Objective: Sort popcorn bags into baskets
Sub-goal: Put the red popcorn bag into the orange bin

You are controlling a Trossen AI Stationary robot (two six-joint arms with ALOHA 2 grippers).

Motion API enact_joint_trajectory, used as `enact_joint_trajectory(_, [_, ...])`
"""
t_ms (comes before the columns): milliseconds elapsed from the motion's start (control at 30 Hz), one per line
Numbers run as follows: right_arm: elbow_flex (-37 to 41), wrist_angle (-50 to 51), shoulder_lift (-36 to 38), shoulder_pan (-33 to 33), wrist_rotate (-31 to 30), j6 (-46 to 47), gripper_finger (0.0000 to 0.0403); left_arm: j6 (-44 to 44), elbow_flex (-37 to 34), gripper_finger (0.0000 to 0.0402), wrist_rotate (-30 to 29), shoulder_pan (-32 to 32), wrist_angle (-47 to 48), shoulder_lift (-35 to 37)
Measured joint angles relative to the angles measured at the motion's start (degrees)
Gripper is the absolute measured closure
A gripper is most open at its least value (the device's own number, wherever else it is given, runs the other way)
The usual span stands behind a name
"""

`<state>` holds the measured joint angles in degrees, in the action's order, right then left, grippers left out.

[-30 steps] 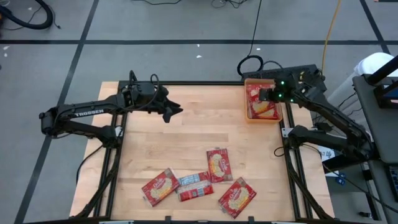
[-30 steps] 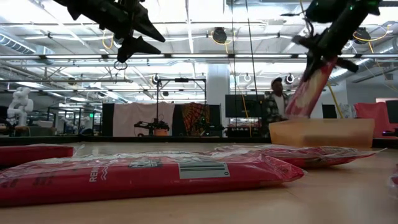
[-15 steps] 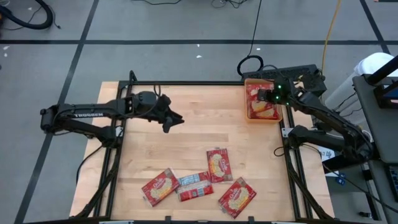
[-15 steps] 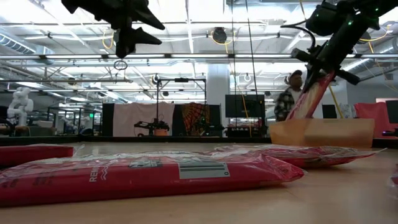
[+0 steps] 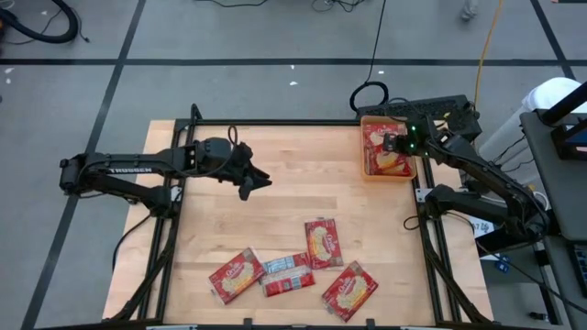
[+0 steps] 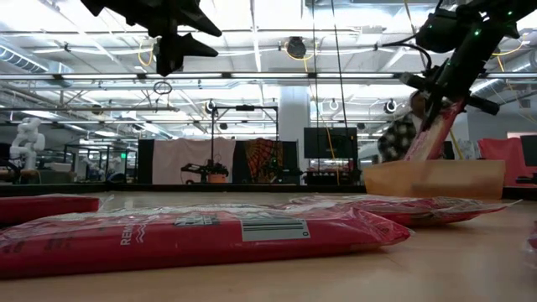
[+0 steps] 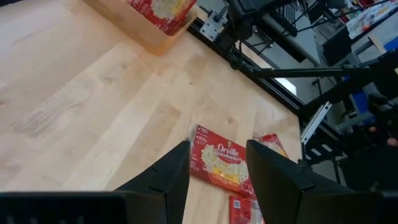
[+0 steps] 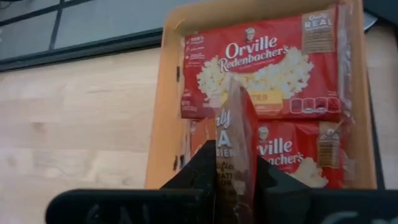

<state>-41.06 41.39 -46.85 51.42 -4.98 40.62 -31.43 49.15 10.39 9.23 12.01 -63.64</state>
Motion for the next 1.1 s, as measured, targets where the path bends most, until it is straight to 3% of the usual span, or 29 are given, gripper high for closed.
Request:
enact_joint_trajectory(333, [0.00, 2.68, 0.00, 0.02, -3.04, -0.79, 0.0282, -0.49, 0.00, 0.0243, 0.00, 0.00, 0.00, 0.00])
enact_joint_trajectory(700, [0.00, 2.93, -0.07, 0.02, -11.46, -2.52, 0.0186, 1.44, -0.04, 0.0243, 0.00, 0.00, 0.37, -0.17])
enact_joint_trajectory(933, [0.00, 1.86, -0.07, -1.16, -11.08, 0.93, 0.0168, 0.37, -0.04, 0.0243, 0.02, 0.00, 4.26, -0.17])
enact_joint_trajectory(1100, [0.02, -3.58, -0.04, -2.09, -4.11, 4.43, 0.0177, -0.68, -0.04, 0.0243, -0.16, -0.01, 12.20, -0.19])
